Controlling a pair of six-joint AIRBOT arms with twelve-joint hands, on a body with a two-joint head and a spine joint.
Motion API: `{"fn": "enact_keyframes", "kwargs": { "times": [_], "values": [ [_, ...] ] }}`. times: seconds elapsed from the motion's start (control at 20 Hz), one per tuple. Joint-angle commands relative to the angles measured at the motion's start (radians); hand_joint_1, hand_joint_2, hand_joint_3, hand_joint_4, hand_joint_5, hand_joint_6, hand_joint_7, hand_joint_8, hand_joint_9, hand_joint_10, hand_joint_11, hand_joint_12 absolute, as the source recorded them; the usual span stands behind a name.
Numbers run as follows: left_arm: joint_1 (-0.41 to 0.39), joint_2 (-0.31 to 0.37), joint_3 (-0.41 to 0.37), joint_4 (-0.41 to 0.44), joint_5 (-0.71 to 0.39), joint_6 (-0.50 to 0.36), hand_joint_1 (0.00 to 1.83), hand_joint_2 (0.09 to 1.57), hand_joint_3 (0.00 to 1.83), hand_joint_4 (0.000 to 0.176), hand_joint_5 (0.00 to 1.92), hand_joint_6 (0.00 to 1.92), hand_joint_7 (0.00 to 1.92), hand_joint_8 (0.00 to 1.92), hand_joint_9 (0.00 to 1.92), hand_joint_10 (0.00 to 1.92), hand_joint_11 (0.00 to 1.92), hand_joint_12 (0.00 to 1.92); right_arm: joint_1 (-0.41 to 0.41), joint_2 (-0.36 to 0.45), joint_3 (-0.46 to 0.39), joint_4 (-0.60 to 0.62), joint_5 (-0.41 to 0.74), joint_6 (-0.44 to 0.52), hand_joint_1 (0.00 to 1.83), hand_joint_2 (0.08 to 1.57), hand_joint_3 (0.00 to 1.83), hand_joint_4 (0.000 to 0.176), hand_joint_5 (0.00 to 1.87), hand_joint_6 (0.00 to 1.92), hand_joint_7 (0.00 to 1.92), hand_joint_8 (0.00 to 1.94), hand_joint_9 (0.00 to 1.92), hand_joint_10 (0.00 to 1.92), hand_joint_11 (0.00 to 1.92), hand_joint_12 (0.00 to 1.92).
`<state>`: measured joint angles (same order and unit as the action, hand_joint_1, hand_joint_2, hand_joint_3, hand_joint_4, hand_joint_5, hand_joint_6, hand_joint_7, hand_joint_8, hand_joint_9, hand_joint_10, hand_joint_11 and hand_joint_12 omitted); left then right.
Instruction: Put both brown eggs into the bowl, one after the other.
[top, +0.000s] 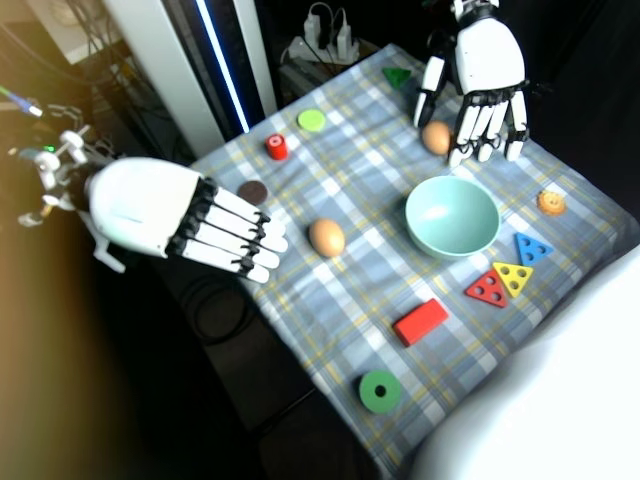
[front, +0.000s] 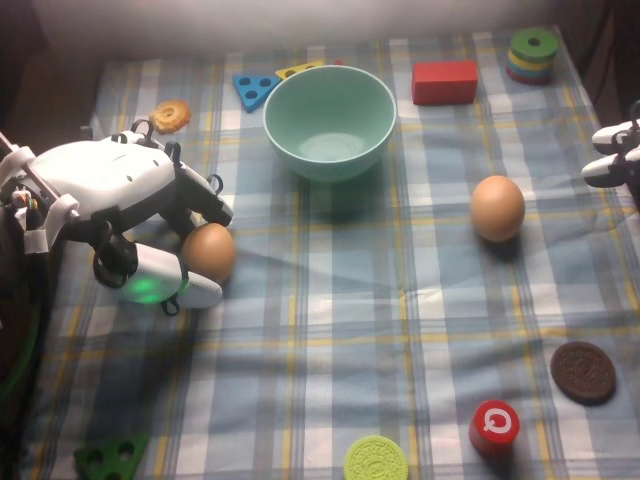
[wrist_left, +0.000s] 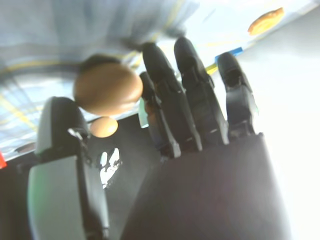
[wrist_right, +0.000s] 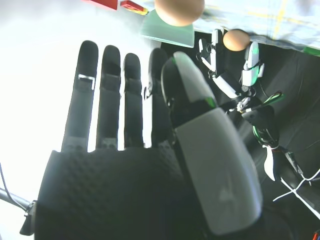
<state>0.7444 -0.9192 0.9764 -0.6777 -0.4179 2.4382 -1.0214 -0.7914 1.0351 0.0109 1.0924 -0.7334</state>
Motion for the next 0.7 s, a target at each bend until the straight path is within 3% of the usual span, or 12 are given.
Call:
{"fn": "enact_keyframes", "kwargs": {
  "times": [0.0, 0.05, 0.1, 0.15, 0.25, 0.3, 0.4, 0.45, 0.5, 0.55, 0.6, 0.65],
  "values": [
    [-0.011, -0.008, 0.004, 0.003, -0.069, 0.002, 1.18, 1.07, 0.01, 0.000, 0.99, 0.68, 1.06, 0.70, 0.85, 0.04, 0.00, 0.76, 0.004, 0.002, 0.004, 0.023, 0.115, 0.006, 1.09, 1.36, 0.00, 0.000, 0.66, 0.00, 0.55, 0.00, 0.52, 0.00, 0.35, 0.53],
    [-0.011, -0.010, 0.005, -0.004, -0.072, 0.002, 1.25, 1.10, 0.00, 0.000, 0.94, 0.80, 1.08, 0.97, 0.95, 0.06, 0.00, 0.72, 0.003, 0.001, 0.004, 0.023, 0.115, 0.007, 1.10, 1.36, 0.00, 0.000, 0.67, 0.01, 0.55, 0.00, 0.50, 0.00, 0.32, 0.51],
    [-0.010, -0.014, 0.005, -0.016, -0.084, 0.002, 1.28, 1.07, 0.00, 0.000, 1.03, 0.65, 1.16, 0.90, 1.10, 0.10, 0.09, 0.73, 0.002, 0.001, 0.004, 0.024, 0.115, 0.010, 1.06, 1.37, 0.00, 0.000, 0.67, 0.00, 0.54, 0.00, 0.46, 0.00, 0.28, 0.49],
    [-0.010, -0.015, 0.005, -0.019, -0.091, -0.001, 1.28, 1.07, 0.00, 0.000, 1.03, 0.65, 1.16, 0.90, 1.10, 0.10, 0.09, 0.73, 0.001, 0.001, 0.004, 0.024, 0.116, 0.012, 1.06, 1.37, 0.00, 0.000, 0.67, 0.00, 0.54, 0.00, 0.46, 0.00, 0.28, 0.49],
    [-0.012, -0.010, 0.001, 0.000, -0.112, -0.042, 1.30, 1.03, 0.00, 0.000, 1.09, 0.58, 1.29, 0.64, 1.20, 0.10, 0.18, 0.72, -0.003, 0.001, 0.004, 0.026, 0.116, 0.013, 1.02, 1.38, 0.00, 0.000, 0.68, 0.00, 0.58, 0.01, 0.50, 0.01, 0.32, 0.51],
    [-0.016, -0.001, -0.006, 0.028, -0.136, -0.085, 1.30, 1.03, 0.00, 0.000, 1.11, 0.55, 1.31, 0.61, 1.25, 0.11, 0.25, 0.68, -0.004, 0.001, 0.004, 0.027, 0.116, 0.013, 1.02, 1.39, 0.01, 0.000, 0.68, 0.00, 0.59, 0.01, 0.56, 0.03, 0.39, 0.54],
    [-0.028, 0.015, -0.019, 0.067, -0.175, -0.144, 1.29, 1.04, 0.00, 0.000, 1.09, 0.58, 1.27, 0.68, 1.25, 0.10, 0.25, 0.79, -0.004, 0.001, 0.004, 0.028, 0.116, 0.013, 1.05, 1.39, 0.00, 0.000, 0.68, 0.00, 0.61, 0.00, 0.62, 0.02, 0.44, 0.54],
    [-0.040, 0.023, -0.028, 0.088, -0.205, -0.162, 1.09, 1.10, 0.01, 0.039, 1.00, 0.90, 1.27, 0.43, 1.23, 0.09, 0.19, 0.79, -0.004, 0.001, 0.004, 0.028, 0.117, 0.013, 1.08, 1.37, 0.00, 0.000, 0.67, 0.00, 0.61, 0.00, 0.59, 0.00, 0.42, 0.52],
    [-0.051, 0.027, -0.032, 0.103, -0.232, -0.173, 1.03, 1.13, 0.00, 0.128, 0.96, 1.00, 1.34, 0.26, 1.24, 0.09, 0.13, 0.80, -0.005, 0.001, 0.004, 0.028, 0.117, 0.013, 1.13, 1.36, 0.00, 0.000, 0.67, 0.00, 0.62, 0.00, 0.60, 0.01, 0.43, 0.52],
    [-0.064, 0.029, -0.034, 0.116, -0.255, -0.189, 1.03, 1.14, 0.00, 0.106, 0.94, 1.03, 1.36, 0.12, 1.24, 0.07, 0.14, 0.76, -0.006, 0.001, 0.004, 0.028, 0.117, 0.013, 1.11, 1.36, 0.00, 0.000, 0.67, 0.00, 0.62, 0.00, 0.61, 0.01, 0.44, 0.52],
    [-0.083, 0.031, -0.032, 0.125, -0.283, -0.211, 1.23, 1.07, 0.00, 0.000, 1.00, 0.80, 1.27, 0.58, 1.27, 0.04, 0.22, 0.66, -0.007, 0.001, 0.004, 0.029, 0.117, 0.013, 1.10, 1.37, 0.00, 0.000, 0.67, 0.00, 0.63, 0.01, 0.64, 0.02, 0.46, 0.53],
    [-0.110, 0.028, -0.023, 0.130, -0.307, -0.227, 1.27, 1.05, 0.01, 0.000, 1.01, 0.76, 1.26, 0.65, 1.29, 0.02, 0.30, 0.56, -0.007, 0.000, 0.004, 0.029, 0.117, 0.013, 1.07, 1.38, 0.00, 0.000, 0.67, 0.00, 0.65, 0.01, 0.67, 0.02, 0.49, 0.53]
  ]
}}
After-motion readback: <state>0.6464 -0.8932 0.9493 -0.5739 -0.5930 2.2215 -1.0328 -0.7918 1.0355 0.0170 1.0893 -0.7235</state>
